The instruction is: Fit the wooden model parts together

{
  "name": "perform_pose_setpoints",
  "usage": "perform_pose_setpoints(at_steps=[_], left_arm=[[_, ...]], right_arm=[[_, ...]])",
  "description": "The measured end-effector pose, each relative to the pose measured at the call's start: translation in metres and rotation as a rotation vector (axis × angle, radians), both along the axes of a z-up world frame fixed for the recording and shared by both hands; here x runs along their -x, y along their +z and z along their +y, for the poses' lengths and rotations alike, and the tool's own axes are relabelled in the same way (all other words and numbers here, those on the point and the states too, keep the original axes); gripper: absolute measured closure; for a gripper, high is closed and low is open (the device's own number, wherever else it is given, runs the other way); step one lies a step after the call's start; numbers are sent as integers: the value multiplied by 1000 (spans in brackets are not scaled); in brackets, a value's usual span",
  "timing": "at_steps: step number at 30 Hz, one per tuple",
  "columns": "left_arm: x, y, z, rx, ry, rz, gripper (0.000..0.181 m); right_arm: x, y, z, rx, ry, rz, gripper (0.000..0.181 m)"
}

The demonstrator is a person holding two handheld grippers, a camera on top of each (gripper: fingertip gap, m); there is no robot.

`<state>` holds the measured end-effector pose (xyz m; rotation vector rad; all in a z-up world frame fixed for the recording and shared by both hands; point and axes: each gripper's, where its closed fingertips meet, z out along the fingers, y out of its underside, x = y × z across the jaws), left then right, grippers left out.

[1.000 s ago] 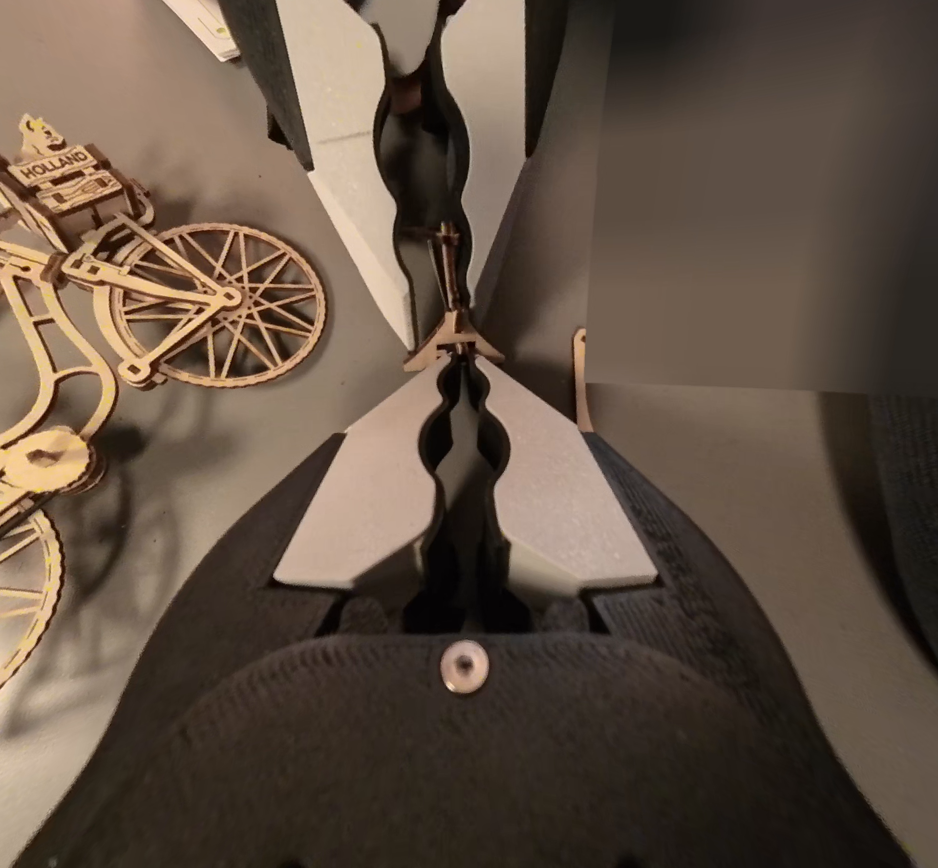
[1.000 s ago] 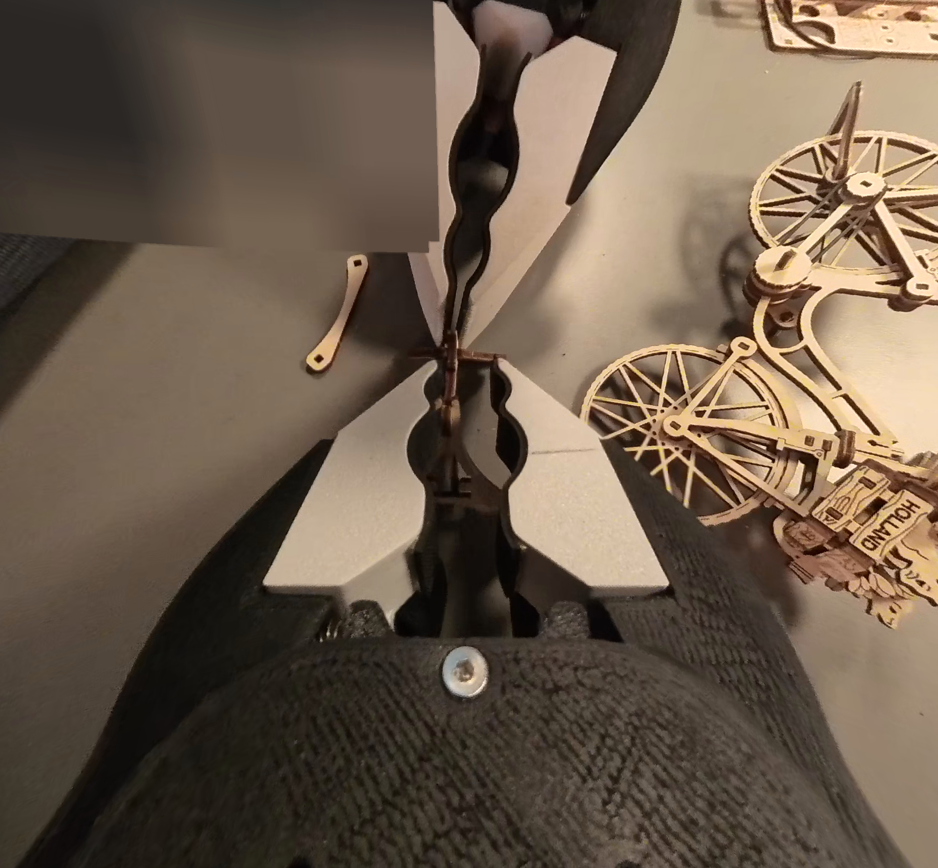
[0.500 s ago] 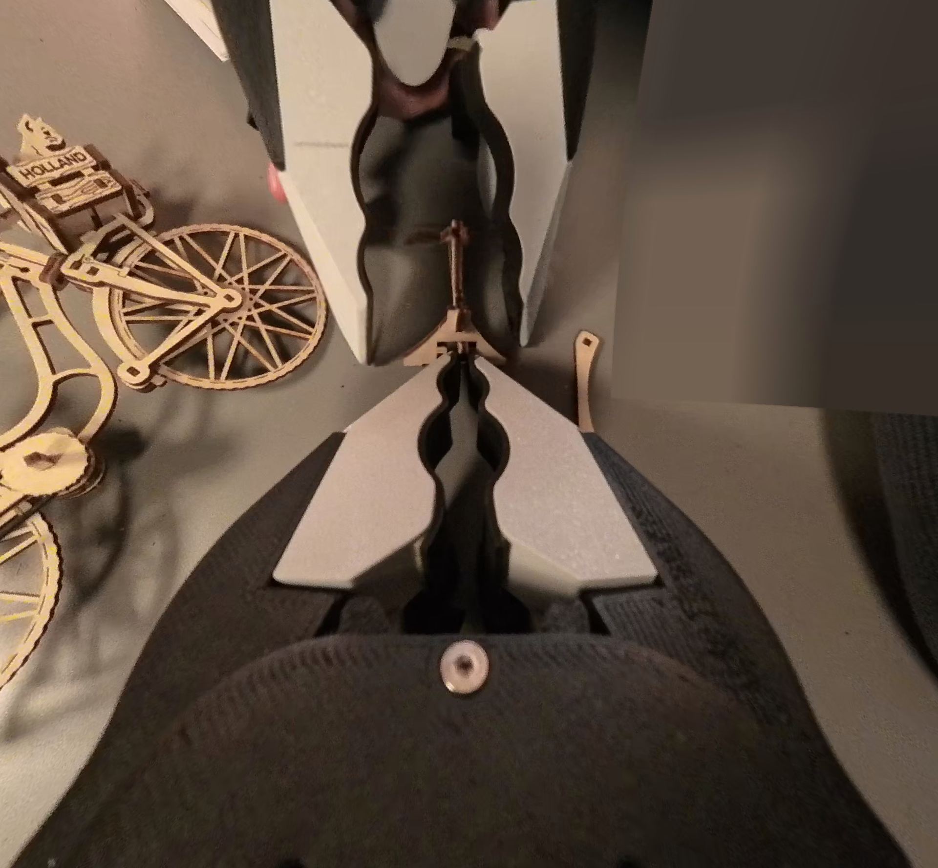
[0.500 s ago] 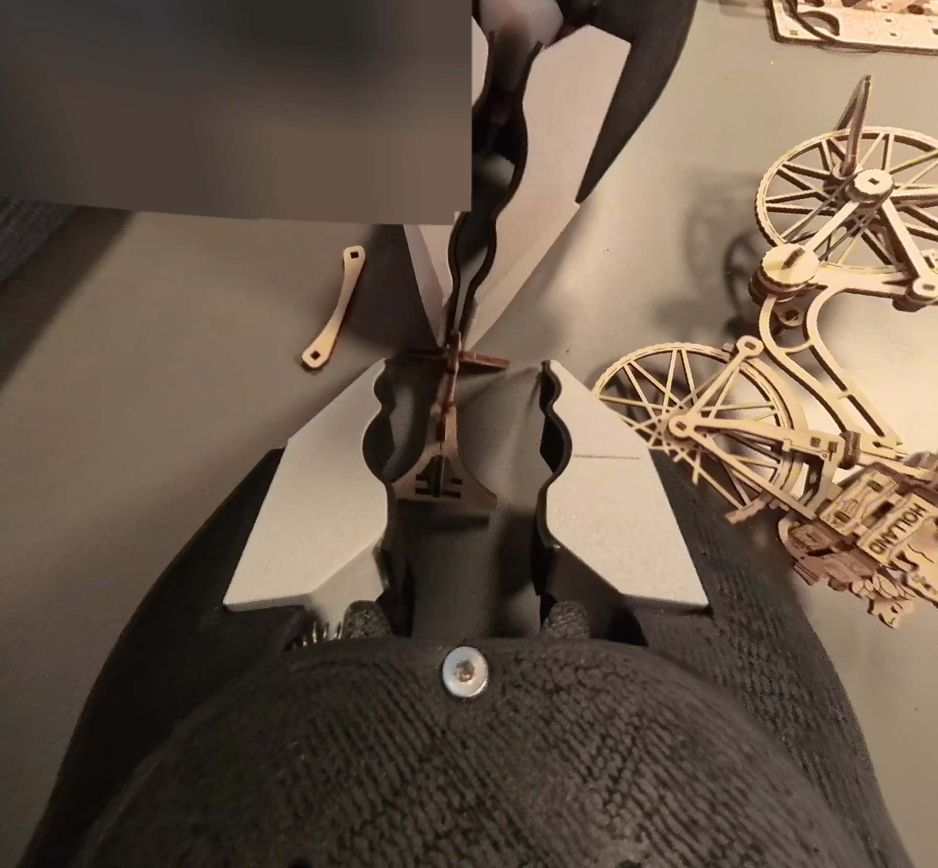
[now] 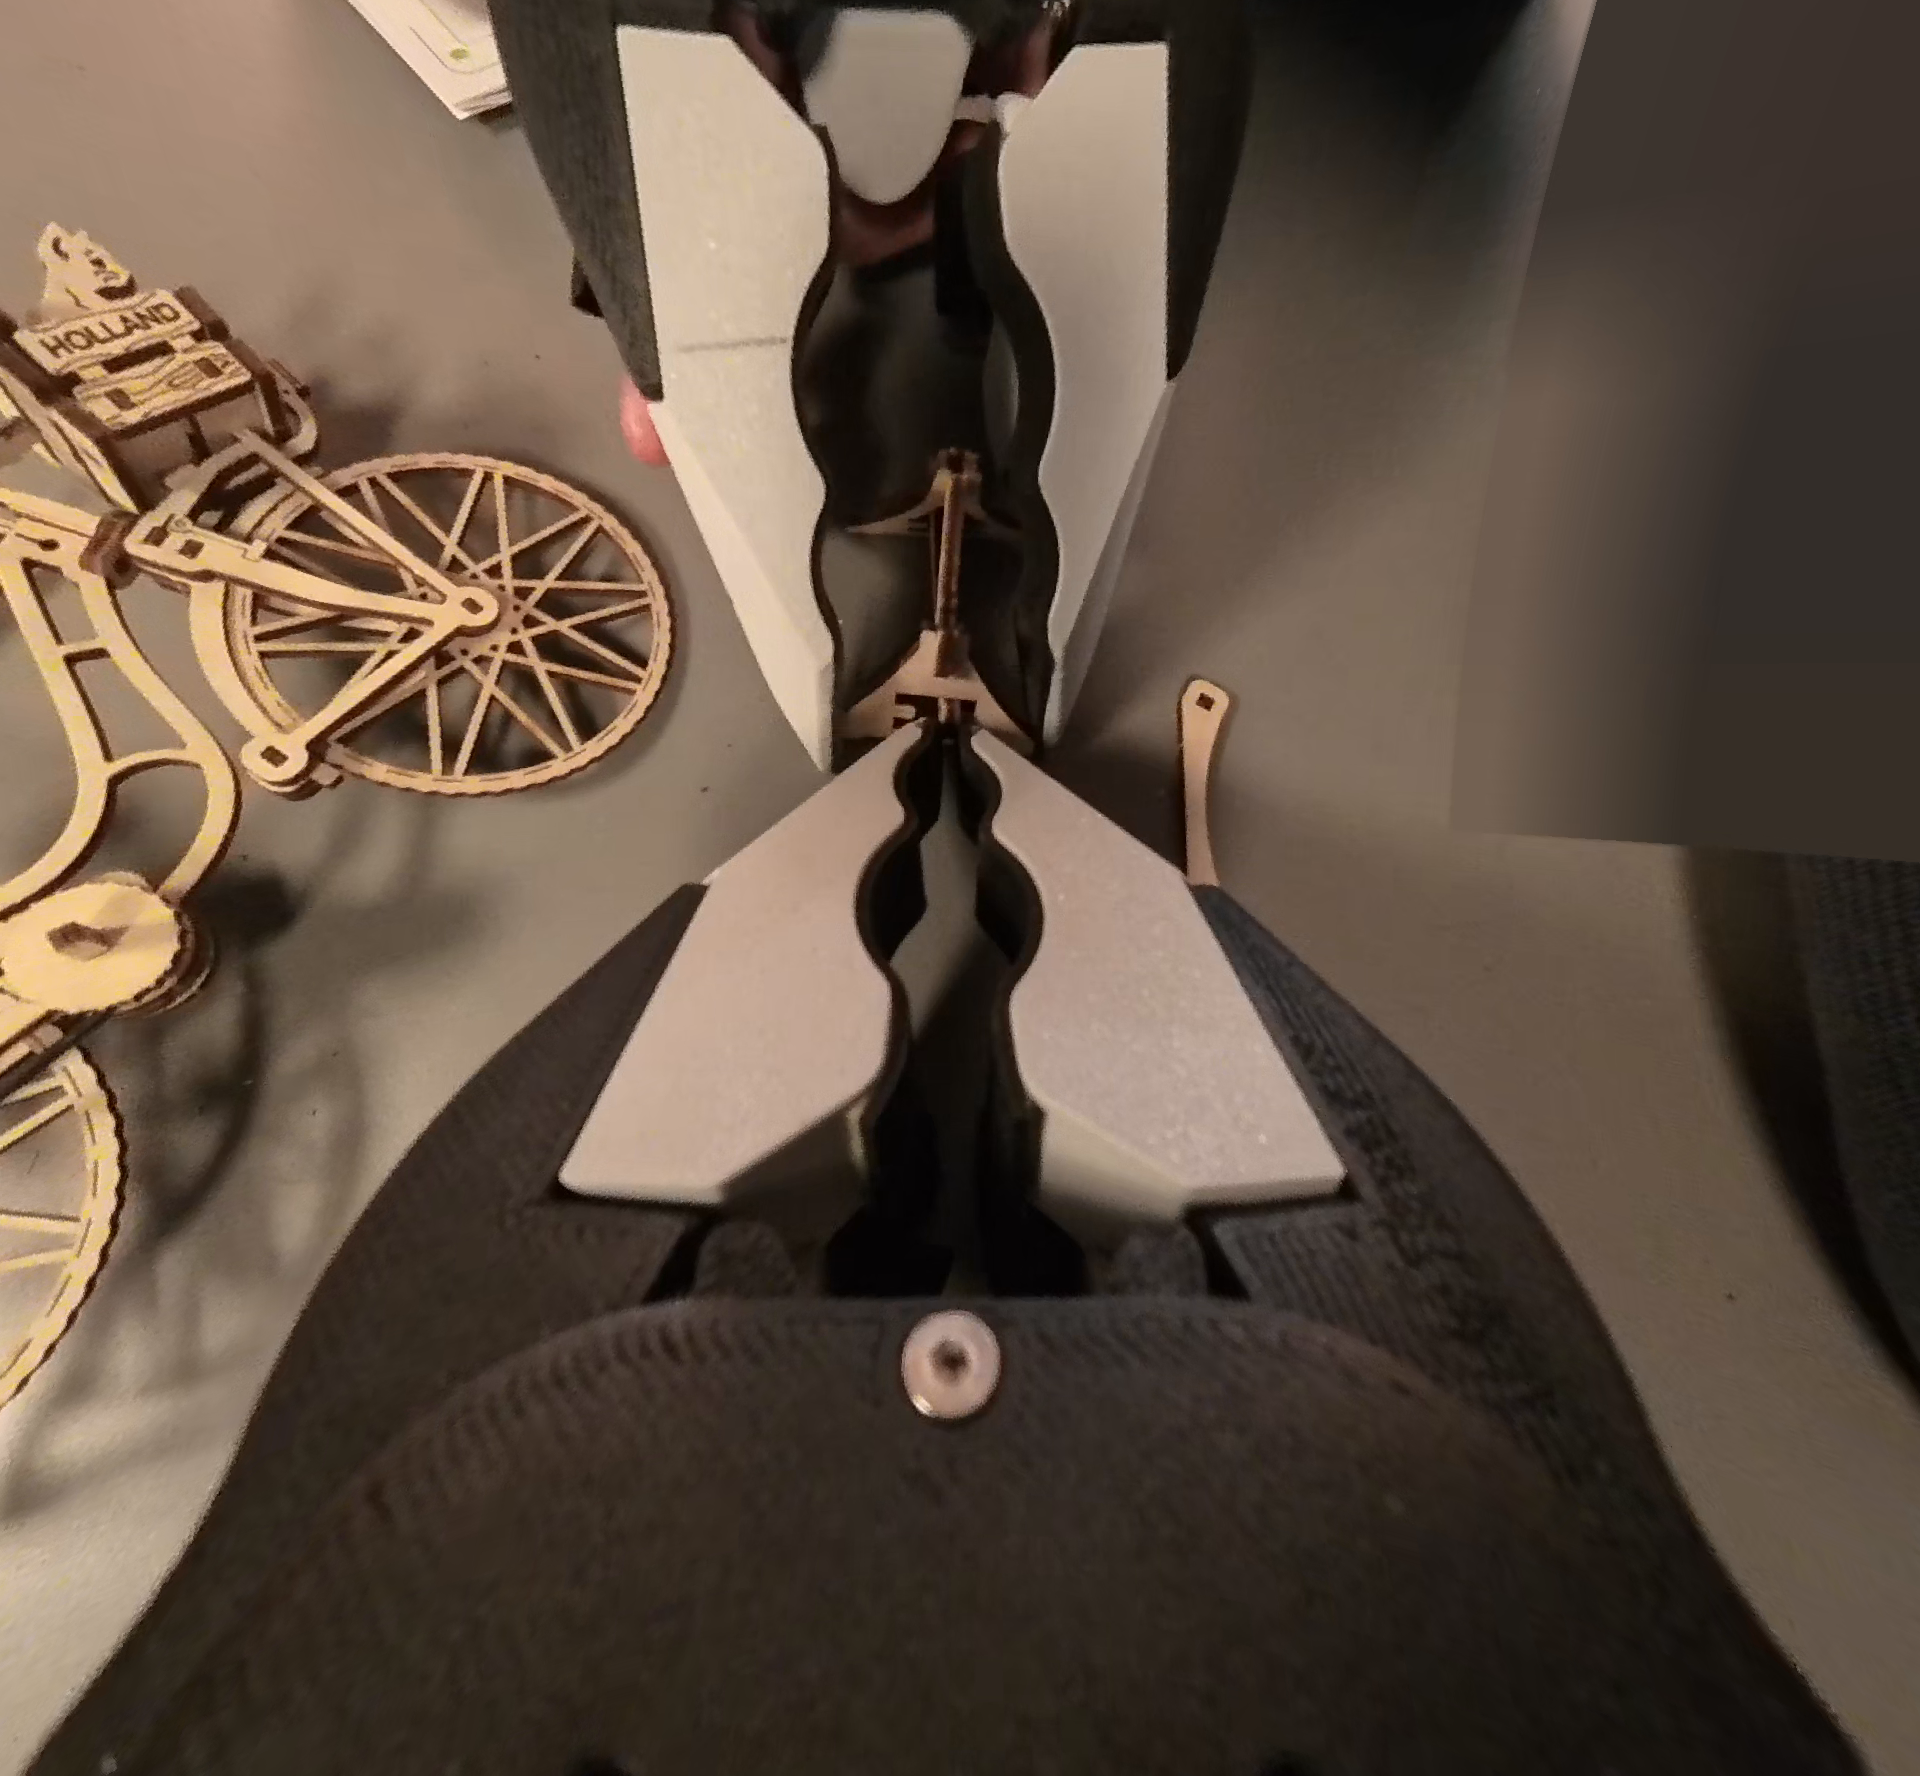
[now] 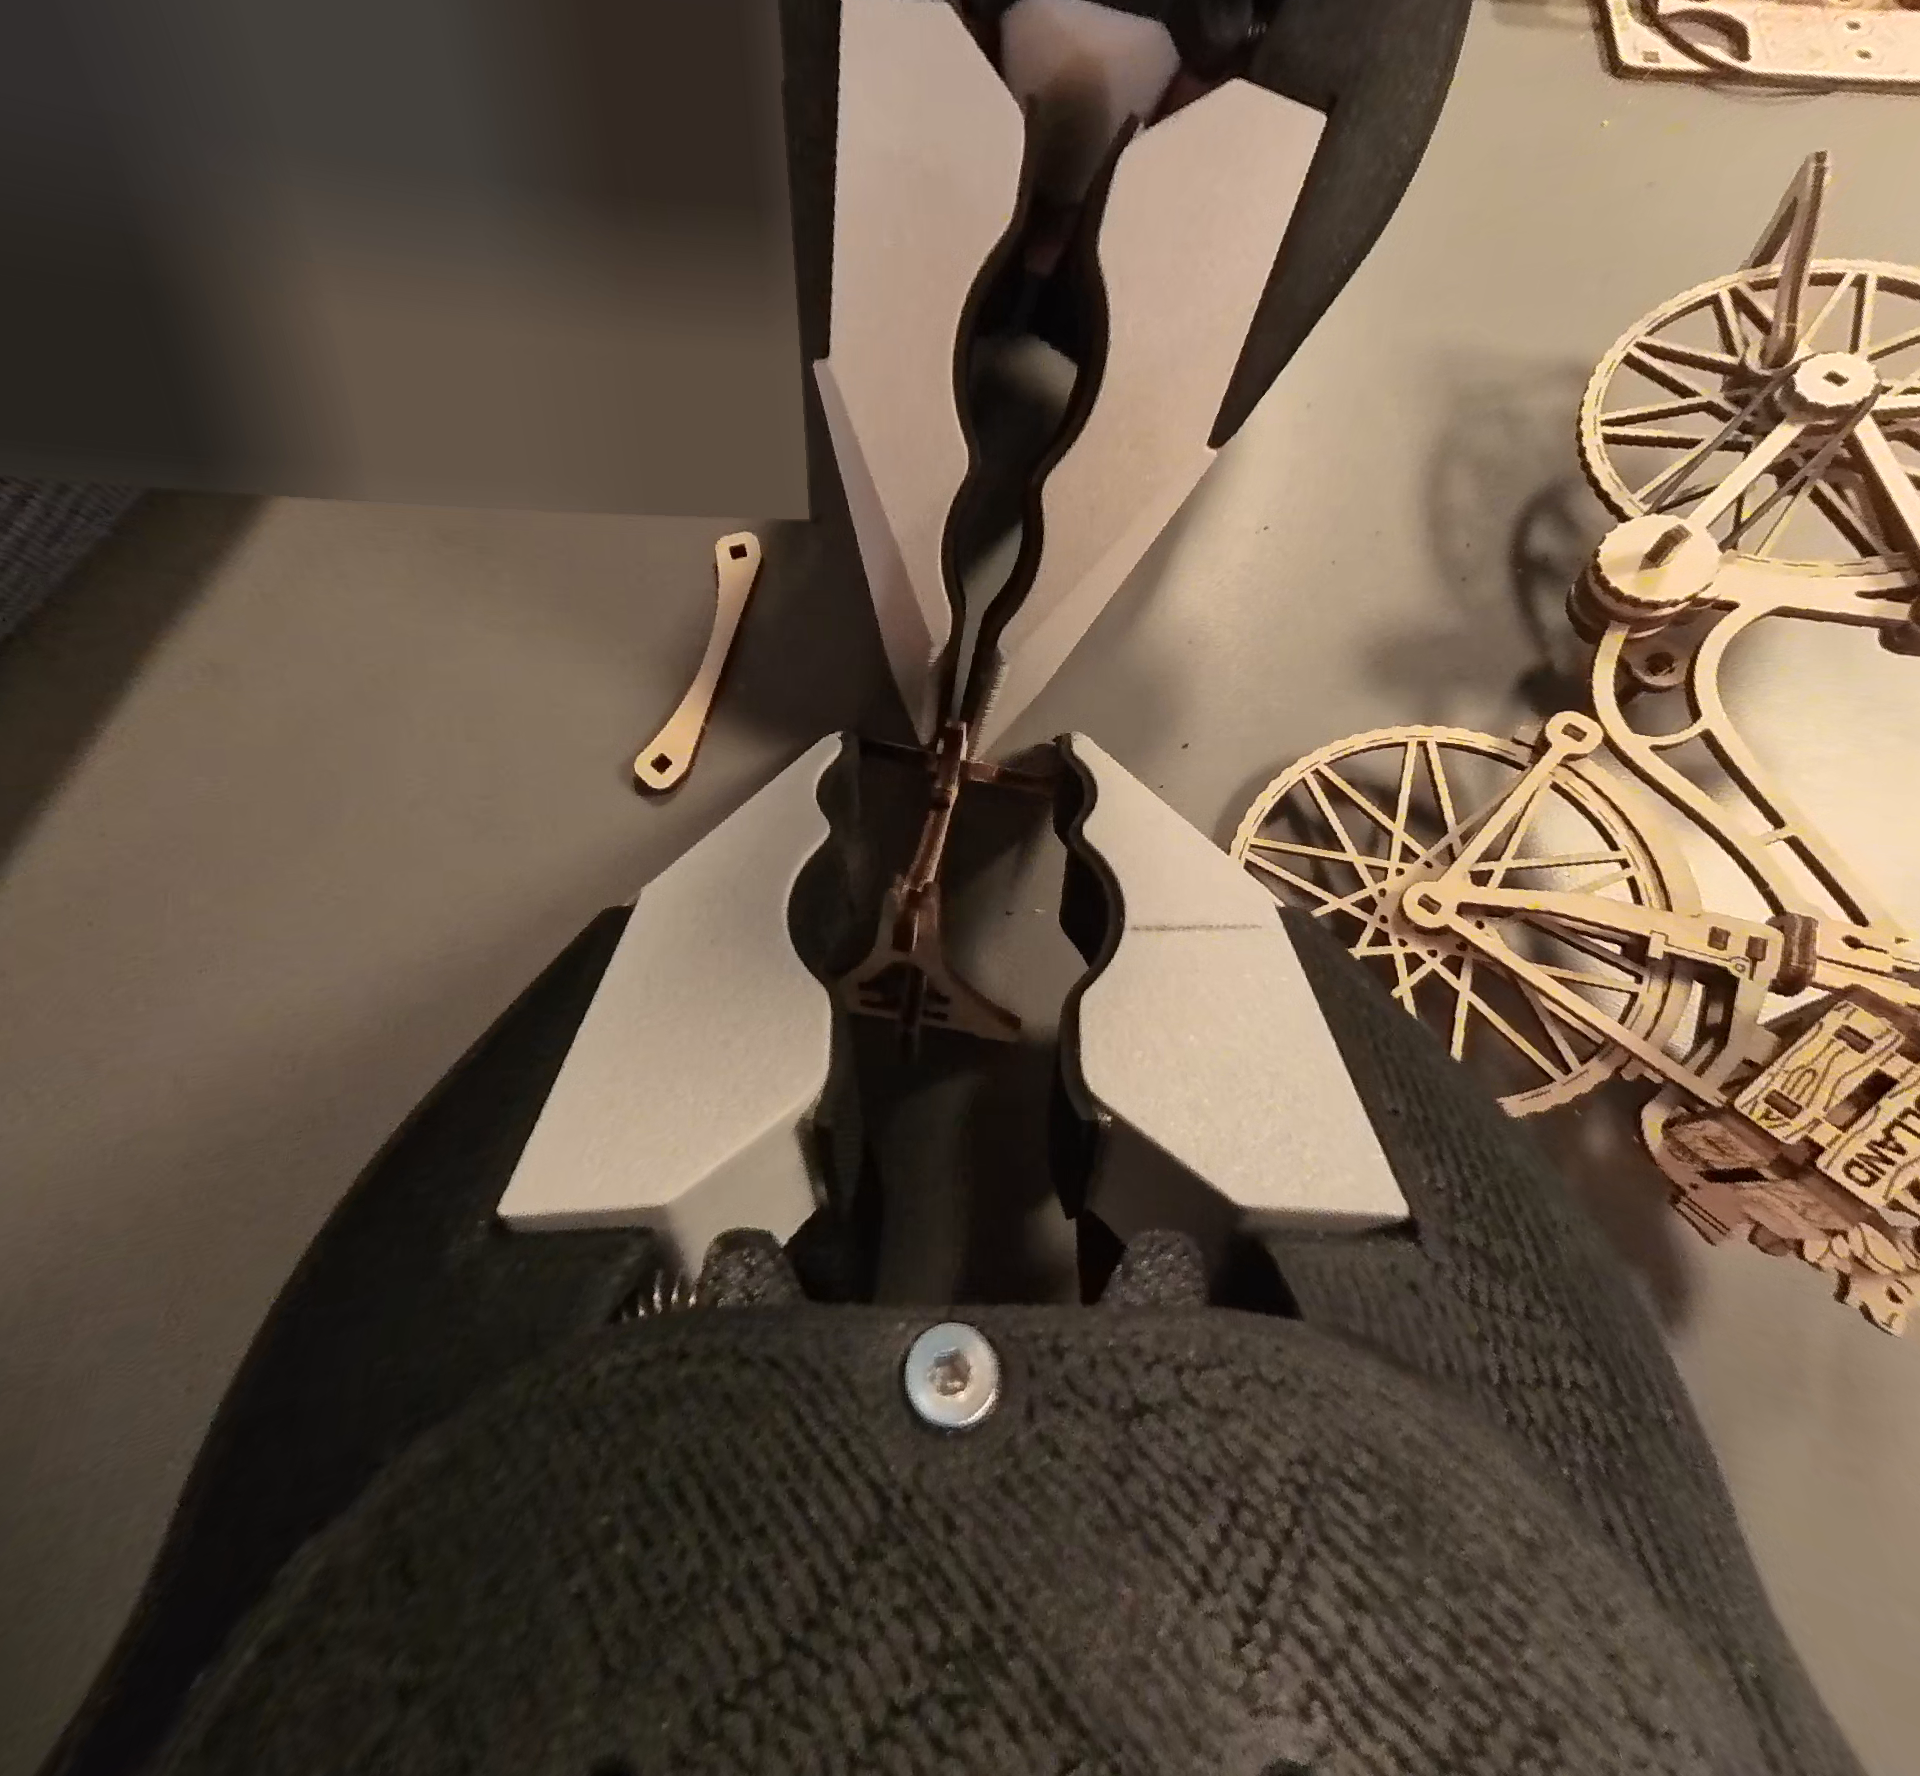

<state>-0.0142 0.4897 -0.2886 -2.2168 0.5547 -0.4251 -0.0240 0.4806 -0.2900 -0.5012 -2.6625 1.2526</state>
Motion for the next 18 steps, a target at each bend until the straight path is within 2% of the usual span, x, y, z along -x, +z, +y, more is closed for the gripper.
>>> perform_pose_setpoints(at_steps=[5, 8, 18], left_arm=[[0, 0, 0, 0, 1, 1, 179], [0, 0, 0, -1, 2, 4, 179], [-3, -1, -2, 8, -31, -5, 180]], right_arm=[[3, 0, 3, -6, -38, 11, 134], [0, 0, 2, -8, -29, 22, 142], [-3, 0, 1, 13, -4, -23, 145]])
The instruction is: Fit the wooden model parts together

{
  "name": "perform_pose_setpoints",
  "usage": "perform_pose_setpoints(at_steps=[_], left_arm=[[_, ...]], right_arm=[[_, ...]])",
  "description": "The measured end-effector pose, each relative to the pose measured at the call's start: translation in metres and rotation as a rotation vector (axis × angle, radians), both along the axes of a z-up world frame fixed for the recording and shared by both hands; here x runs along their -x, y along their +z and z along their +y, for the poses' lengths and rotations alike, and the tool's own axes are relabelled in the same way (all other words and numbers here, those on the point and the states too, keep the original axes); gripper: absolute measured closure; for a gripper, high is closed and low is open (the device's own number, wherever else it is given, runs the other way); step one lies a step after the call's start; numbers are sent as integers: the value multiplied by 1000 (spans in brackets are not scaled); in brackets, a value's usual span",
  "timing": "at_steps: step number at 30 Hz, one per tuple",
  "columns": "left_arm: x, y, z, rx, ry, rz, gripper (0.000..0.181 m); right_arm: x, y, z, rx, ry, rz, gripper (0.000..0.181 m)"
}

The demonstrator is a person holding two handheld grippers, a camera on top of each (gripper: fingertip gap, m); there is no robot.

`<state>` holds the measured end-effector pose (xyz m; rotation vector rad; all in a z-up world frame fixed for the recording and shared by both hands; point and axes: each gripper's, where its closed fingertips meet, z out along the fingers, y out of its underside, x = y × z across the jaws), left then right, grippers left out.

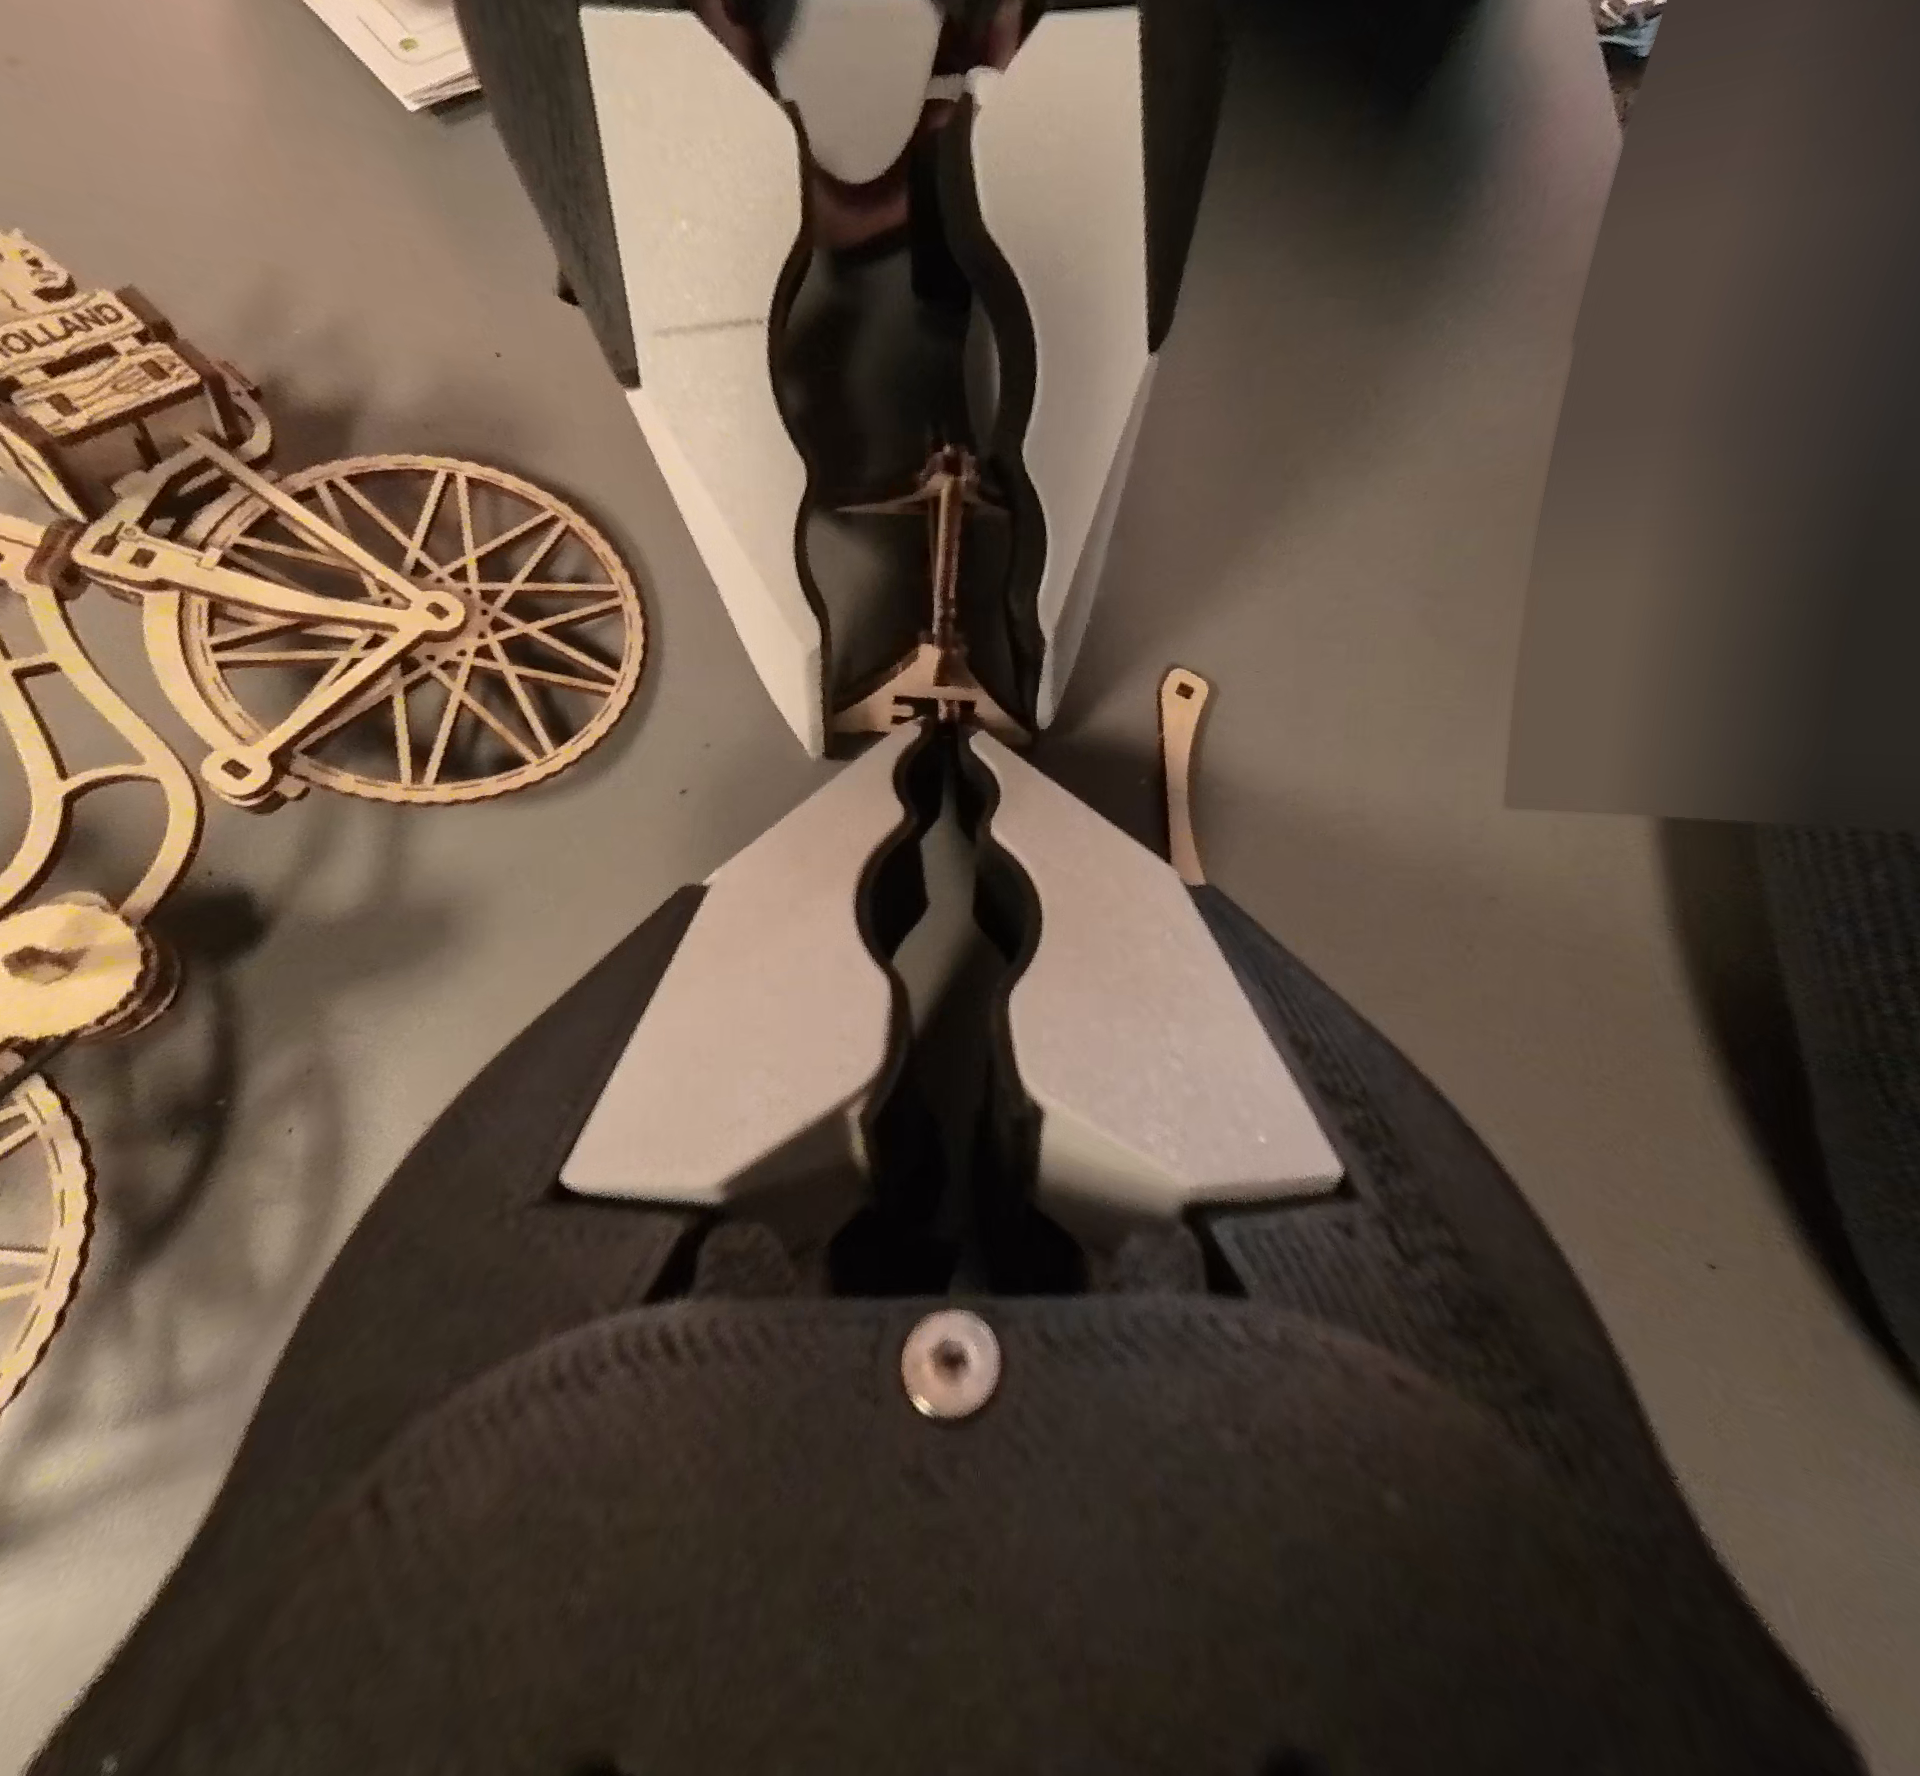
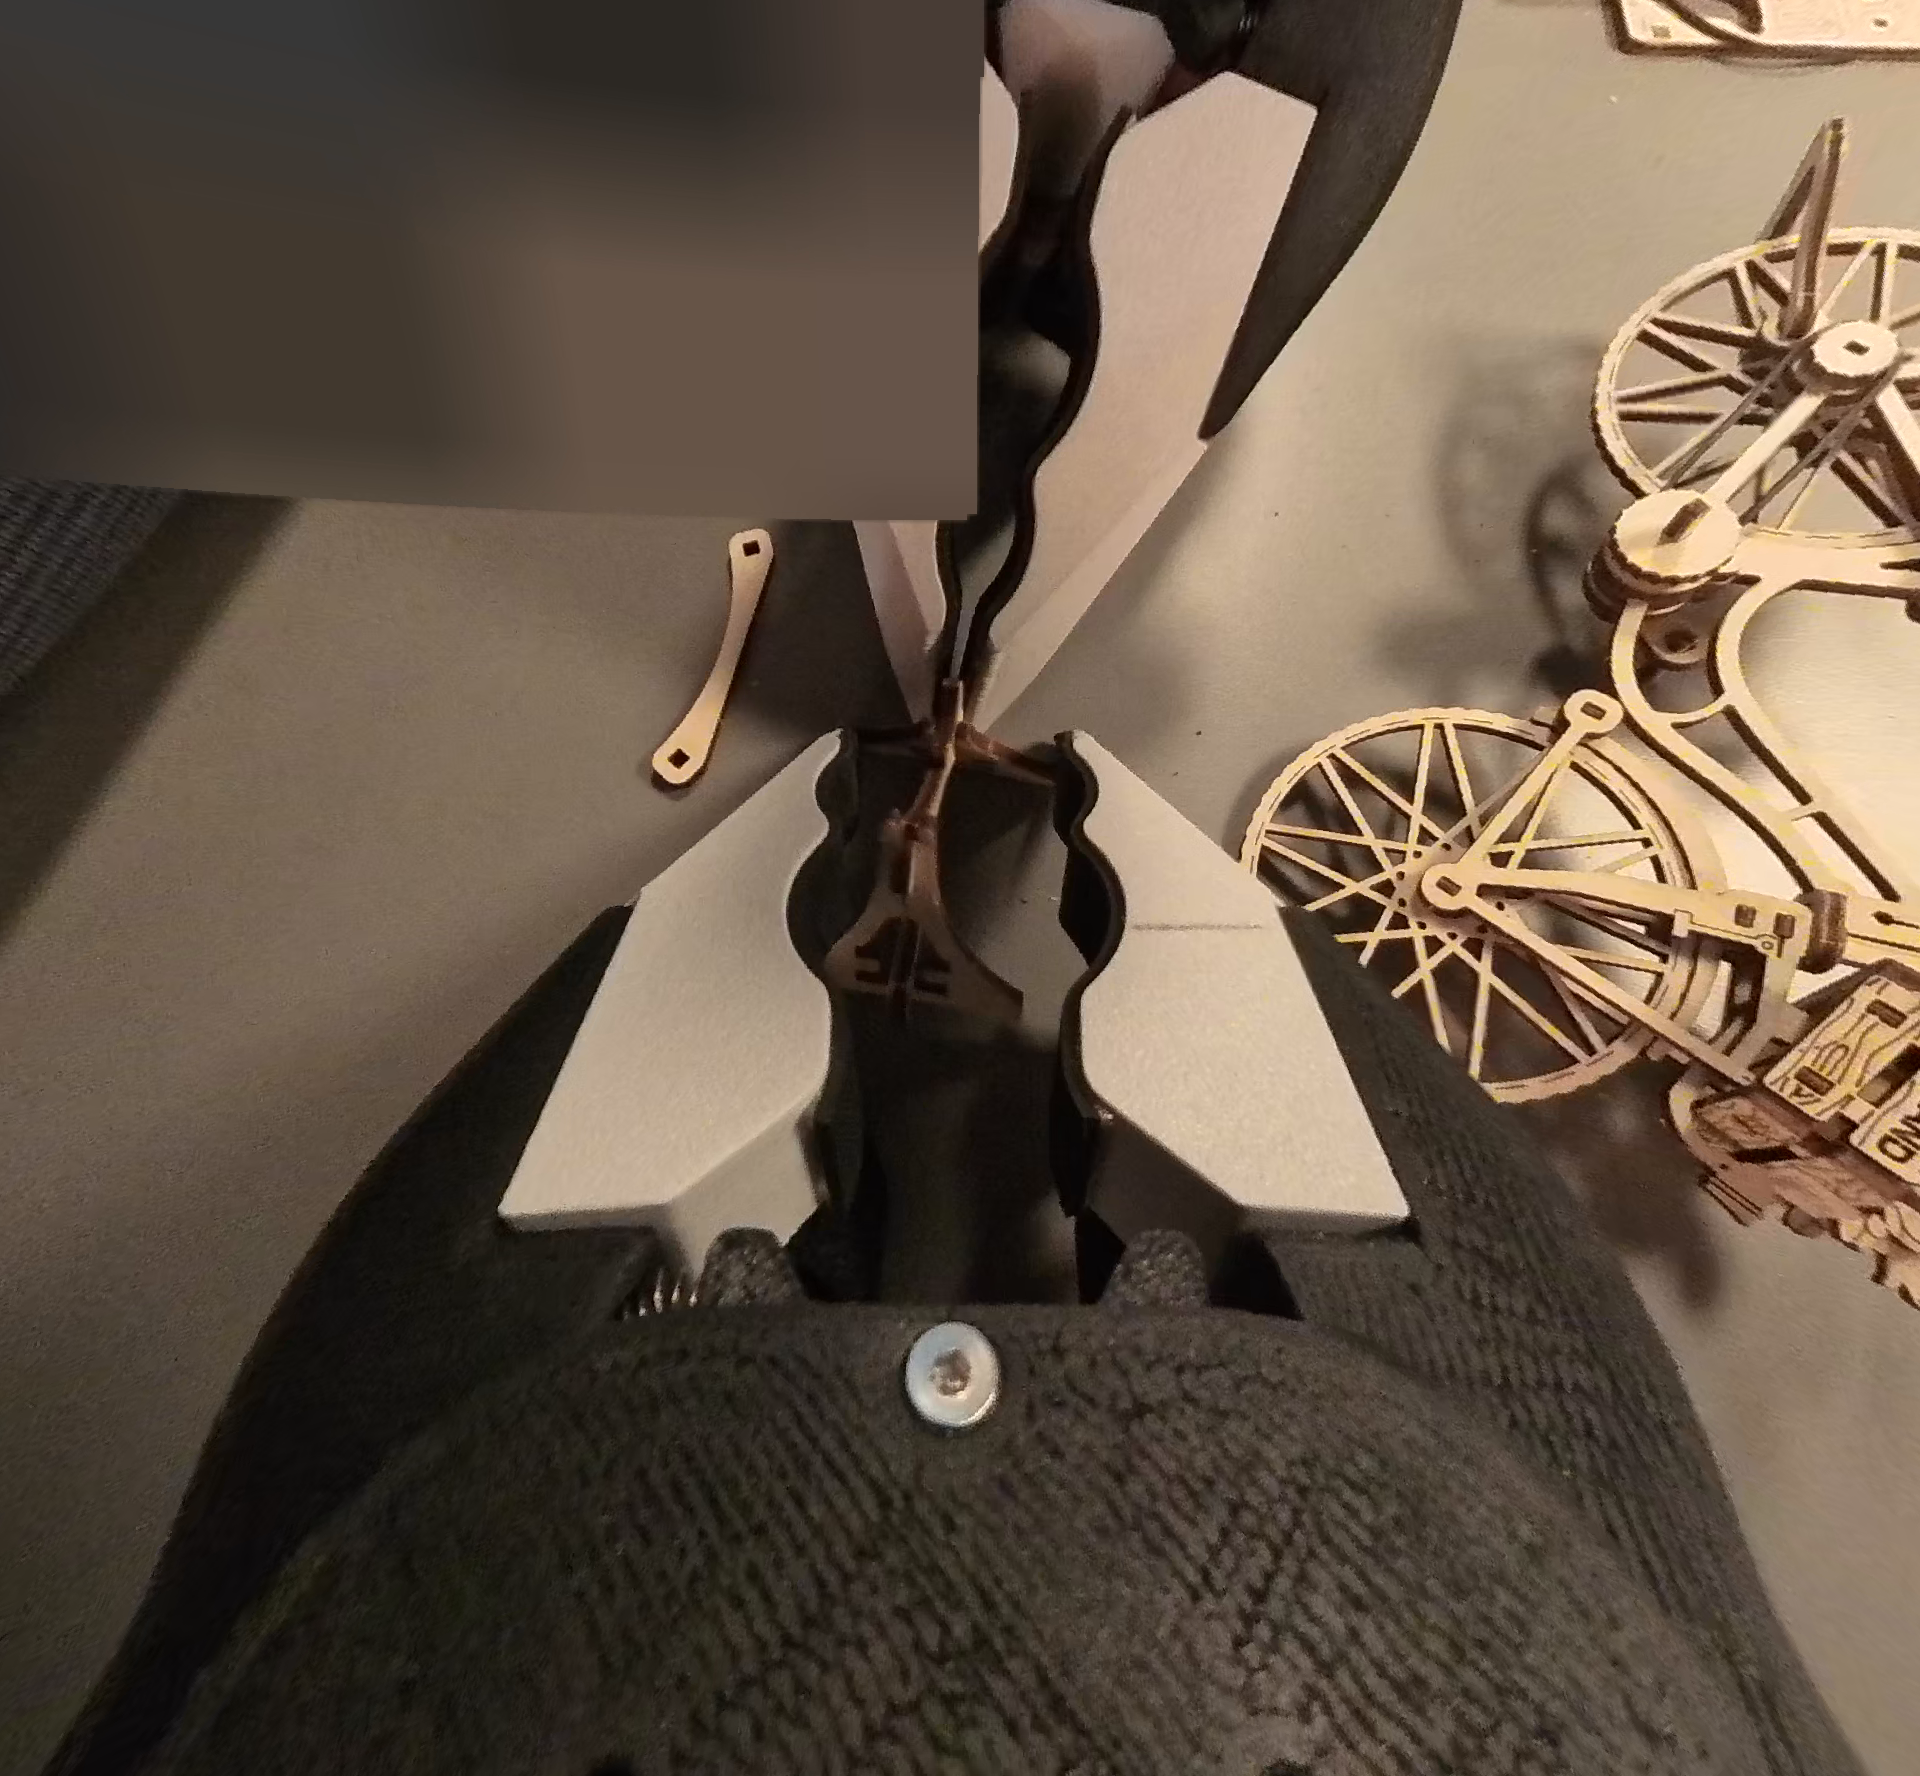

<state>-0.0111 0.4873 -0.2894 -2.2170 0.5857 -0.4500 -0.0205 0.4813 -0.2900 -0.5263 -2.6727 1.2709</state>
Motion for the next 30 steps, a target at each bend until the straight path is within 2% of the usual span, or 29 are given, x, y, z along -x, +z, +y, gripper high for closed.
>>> perform_pose_setpoints(at_steps=[15, 30], left_arm=[[-1, -2, -1, -27, -39, 54, 181], [0, 0, 0, 10, -30, -29, 178]], right_arm=[[-3, 1, -1, 28, 23, -45, 151], [-3, 1, -1, 26, 26, -38, 151]])
